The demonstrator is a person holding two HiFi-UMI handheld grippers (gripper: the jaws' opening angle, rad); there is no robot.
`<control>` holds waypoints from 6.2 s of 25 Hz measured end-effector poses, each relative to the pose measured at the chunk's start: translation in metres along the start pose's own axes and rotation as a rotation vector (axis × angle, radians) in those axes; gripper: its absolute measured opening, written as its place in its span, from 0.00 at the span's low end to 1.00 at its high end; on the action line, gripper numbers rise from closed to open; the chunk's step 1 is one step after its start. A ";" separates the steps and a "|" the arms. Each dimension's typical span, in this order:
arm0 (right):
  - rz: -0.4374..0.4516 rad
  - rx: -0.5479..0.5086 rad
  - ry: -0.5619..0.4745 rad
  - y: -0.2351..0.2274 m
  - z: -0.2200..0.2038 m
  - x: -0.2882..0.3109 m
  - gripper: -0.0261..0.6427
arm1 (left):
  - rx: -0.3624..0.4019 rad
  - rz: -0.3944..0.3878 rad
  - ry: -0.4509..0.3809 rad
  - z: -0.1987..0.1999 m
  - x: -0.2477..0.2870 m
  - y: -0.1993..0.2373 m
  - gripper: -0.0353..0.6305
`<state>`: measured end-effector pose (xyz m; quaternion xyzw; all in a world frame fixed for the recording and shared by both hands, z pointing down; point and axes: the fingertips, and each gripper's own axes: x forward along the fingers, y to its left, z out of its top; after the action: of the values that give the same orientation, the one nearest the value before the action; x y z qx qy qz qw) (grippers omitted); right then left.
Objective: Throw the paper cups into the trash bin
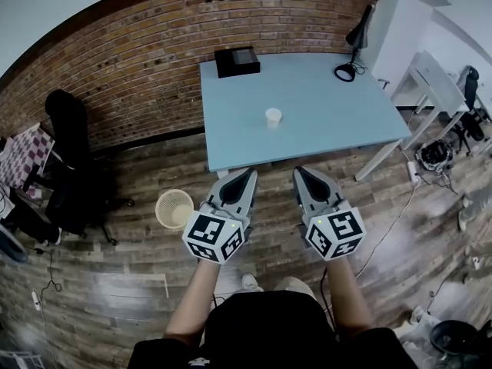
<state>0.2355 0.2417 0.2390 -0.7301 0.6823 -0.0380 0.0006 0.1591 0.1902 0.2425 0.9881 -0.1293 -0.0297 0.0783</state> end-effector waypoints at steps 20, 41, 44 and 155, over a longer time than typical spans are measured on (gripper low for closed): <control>-0.018 0.007 -0.022 -0.059 0.005 0.055 0.04 | 0.019 0.007 0.022 -0.005 0.062 0.035 0.06; 0.034 0.028 -0.012 -0.199 0.003 0.132 0.04 | 0.052 0.040 0.064 -0.023 0.219 0.056 0.06; 0.051 0.028 -0.004 -0.217 0.003 0.141 0.05 | 0.049 0.066 0.078 -0.028 0.238 0.062 0.06; -0.130 0.157 0.216 -0.346 -0.081 0.254 0.04 | 0.535 -0.248 0.536 -0.179 0.395 0.153 0.10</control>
<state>0.5929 0.0171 0.3518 -0.7620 0.6247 -0.1696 -0.0180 0.5156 -0.0326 0.4292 0.9545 0.0128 0.2545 -0.1549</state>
